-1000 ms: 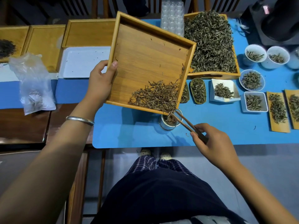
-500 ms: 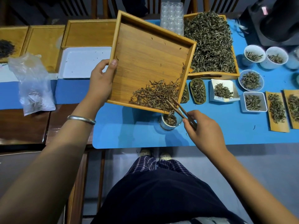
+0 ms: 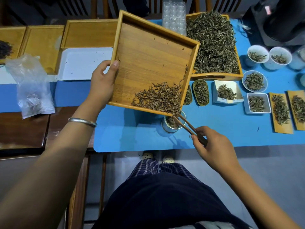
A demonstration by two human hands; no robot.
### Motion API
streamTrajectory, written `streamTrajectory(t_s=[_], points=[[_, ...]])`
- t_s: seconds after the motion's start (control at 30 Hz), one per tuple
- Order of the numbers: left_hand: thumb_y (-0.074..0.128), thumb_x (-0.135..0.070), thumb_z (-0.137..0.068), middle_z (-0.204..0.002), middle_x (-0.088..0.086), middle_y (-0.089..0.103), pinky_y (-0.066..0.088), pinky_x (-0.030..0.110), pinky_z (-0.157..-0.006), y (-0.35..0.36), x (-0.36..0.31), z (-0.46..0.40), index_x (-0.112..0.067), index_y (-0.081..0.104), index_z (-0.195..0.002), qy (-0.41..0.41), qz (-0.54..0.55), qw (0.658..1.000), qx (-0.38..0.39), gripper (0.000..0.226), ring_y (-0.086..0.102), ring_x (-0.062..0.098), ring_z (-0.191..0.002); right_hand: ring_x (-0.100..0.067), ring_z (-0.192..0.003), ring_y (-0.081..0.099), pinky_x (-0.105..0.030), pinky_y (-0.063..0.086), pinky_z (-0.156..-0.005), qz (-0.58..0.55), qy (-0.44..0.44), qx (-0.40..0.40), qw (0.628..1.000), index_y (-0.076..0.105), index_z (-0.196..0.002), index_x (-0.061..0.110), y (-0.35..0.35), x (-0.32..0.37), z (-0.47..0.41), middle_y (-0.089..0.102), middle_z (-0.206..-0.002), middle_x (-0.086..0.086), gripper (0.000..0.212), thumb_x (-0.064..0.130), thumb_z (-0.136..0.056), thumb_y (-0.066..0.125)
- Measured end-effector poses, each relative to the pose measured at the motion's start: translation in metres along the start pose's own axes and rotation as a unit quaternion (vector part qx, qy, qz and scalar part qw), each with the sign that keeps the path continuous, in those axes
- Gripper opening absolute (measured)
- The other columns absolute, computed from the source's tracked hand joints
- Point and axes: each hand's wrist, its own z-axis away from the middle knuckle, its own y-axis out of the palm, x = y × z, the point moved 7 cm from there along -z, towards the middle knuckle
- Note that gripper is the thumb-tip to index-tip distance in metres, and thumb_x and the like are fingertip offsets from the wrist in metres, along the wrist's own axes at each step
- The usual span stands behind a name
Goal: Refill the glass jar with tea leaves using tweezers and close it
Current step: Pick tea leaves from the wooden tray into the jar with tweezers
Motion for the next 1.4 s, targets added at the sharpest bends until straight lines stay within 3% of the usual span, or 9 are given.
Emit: streamTrajectory(t_s=[0.43, 0.97, 1.1, 1.4], points=[[0.05, -0.041, -0.101, -0.09, -0.015, 0.065, 0.046, 0.007, -0.06, 0.0, 0.001, -0.001, -0.021, 0.062, -0.109, -0.001, -0.008, 1.0, 0.004, 0.025, 0.062, -0.014, -0.071, -0.029, -0.081, 0.067, -0.035, 0.048, -0.058, 0.03, -0.053, -0.029, 0.998, 0.059, -0.107, 0.014, 0.0, 0.029, -0.039, 0.071, -0.099, -0.004, 0.023, 0.032, -0.093, 0.058], [0.05, -0.039, -0.101, -0.089, -0.016, 0.064, 0.045, 0.006, -0.059, 0.0, 0.0, -0.001, -0.023, 0.062, -0.104, 0.004, -0.011, 1.0, 0.0, 0.02, 0.061, -0.016, -0.069, -0.026, -0.075, 0.067, -0.034, 0.049, -0.056, -0.001, 0.007, 0.004, 1.0, 0.061, -0.103, 0.015, 0.006, -0.003, -0.006, 0.072, -0.089, 0.0, 0.021, 0.031, -0.089, 0.062], [0.049, -0.04, -0.101, -0.091, -0.016, 0.063, 0.045, 0.005, -0.06, -0.001, 0.0, -0.001, -0.023, 0.061, -0.106, 0.006, -0.015, 1.0, 0.001, 0.021, 0.06, -0.017, -0.071, -0.023, -0.07, 0.066, -0.027, 0.04, -0.054, -0.009, -0.001, -0.007, 1.0, 0.063, -0.102, 0.014, 0.0, -0.004, -0.004, 0.072, -0.086, 0.0, 0.022, 0.029, -0.087, 0.066], [0.048, -0.04, -0.101, -0.09, -0.016, 0.063, 0.043, 0.004, -0.057, -0.001, -0.002, 0.002, -0.024, 0.06, -0.106, 0.008, -0.018, 1.0, 0.002, 0.021, 0.06, -0.018, -0.069, -0.028, -0.083, 0.068, -0.037, 0.052, -0.063, -0.026, -0.015, -0.057, 0.998, 0.062, -0.105, 0.012, -0.008, 0.015, -0.028, 0.072, -0.094, -0.005, 0.024, 0.031, -0.09, 0.062]])
